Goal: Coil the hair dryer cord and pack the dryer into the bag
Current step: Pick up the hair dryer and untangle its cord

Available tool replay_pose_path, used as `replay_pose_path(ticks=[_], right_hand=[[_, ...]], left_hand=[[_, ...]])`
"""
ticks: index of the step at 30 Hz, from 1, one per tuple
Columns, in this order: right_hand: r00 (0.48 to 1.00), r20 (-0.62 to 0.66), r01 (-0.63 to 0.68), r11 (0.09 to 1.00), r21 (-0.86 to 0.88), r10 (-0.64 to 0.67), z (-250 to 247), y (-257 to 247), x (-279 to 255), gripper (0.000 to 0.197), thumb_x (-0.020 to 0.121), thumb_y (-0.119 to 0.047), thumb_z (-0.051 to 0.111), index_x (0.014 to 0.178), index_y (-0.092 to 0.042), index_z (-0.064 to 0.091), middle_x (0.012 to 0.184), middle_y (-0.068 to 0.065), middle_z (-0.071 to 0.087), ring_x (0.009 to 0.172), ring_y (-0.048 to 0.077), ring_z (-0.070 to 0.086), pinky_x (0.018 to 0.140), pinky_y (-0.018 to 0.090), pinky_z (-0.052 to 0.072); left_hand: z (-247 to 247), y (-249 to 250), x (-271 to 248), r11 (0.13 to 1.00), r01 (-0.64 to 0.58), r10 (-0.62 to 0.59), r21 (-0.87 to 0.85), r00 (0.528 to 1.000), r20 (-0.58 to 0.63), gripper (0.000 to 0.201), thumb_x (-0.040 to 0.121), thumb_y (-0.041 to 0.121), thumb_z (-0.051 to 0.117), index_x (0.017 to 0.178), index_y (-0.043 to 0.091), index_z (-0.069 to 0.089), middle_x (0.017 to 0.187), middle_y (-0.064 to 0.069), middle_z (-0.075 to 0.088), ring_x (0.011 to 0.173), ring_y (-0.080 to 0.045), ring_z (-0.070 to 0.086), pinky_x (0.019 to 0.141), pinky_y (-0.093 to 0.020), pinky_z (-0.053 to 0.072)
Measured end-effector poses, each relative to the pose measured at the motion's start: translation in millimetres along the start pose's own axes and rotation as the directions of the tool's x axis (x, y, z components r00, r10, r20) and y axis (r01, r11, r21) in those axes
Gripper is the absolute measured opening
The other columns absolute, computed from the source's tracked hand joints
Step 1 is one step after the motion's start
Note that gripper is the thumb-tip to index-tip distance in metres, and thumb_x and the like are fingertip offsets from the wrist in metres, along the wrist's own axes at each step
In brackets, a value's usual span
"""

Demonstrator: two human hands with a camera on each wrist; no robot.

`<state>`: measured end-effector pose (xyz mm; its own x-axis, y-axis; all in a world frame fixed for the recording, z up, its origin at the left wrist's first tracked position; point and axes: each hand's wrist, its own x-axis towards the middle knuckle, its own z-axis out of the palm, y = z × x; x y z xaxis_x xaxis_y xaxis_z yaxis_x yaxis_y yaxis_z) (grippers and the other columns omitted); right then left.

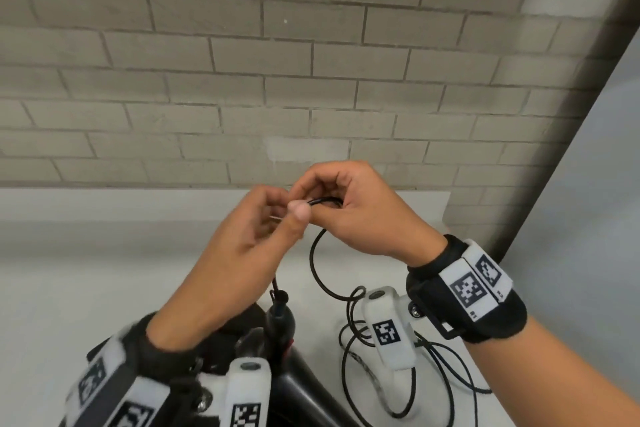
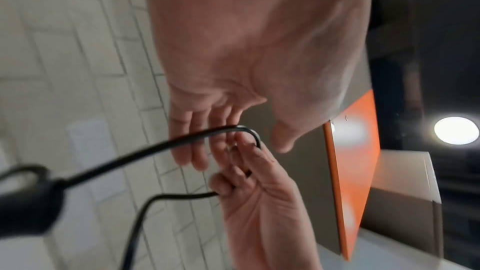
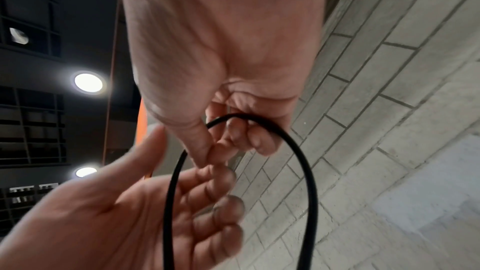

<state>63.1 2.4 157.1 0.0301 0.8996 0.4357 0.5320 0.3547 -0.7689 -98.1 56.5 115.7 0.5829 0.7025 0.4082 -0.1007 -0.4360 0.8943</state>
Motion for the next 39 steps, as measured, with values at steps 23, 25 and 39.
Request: replay_pose_path(ticks=[23, 25, 39], right_hand=[[0.93, -0.167, -0.366, 0.876, -0.315, 0.328, -31, 113, -153, 0.035, 0.09, -0.047, 0.052, 0.076, -0.018, 0.066, 0.062, 0.003, 0.059, 0.056, 0.004, 0.052, 0.059, 0.021, 0.042], [0.893, -0.288, -0.404, 0.899, -0.172, 0.346, -39, 109, -155, 0.025, 0.091, -0.035, 0.057, 0.077, -0.019, 0.07, 0.054, 0.003, 0.052, 0.052, 0.01, 0.046, 0.054, 0.022, 0.04], [0.724, -0.657, -0.372, 0.921, -0.114, 0.211, -56, 73, -118, 0.006, 0.085, -0.029, 0.07, 0.081, -0.029, 0.074, 0.063, -0.002, 0.063, 0.055, 0.004, 0.052, 0.058, 0.036, 0.055]], left_hand=[[-36, -14, -4, 0.348, 0.206, -0.364, -0.915, 0.929, 0.07, 0.031, 0.099, 0.031, 0.046, 0.079, 0.013, 0.062, 0.042, 0.009, 0.029, 0.035, -0.006, 0.02, 0.037, -0.013, 0.032], [-36, -18, -7, 0.271, 0.172, -0.338, -0.947, 0.938, 0.074, 0.037, 0.104, 0.03, 0.043, 0.079, 0.012, 0.065, 0.045, 0.009, 0.034, 0.036, -0.005, 0.027, 0.041, -0.013, 0.036], [-23, 15, -17, 0.379, -0.018, -0.2, -0.925, 0.975, -0.101, 0.024, 0.107, 0.025, 0.036, 0.095, 0.014, 0.054, 0.059, 0.012, 0.039, 0.044, -0.004, 0.035, 0.048, -0.012, 0.041]])
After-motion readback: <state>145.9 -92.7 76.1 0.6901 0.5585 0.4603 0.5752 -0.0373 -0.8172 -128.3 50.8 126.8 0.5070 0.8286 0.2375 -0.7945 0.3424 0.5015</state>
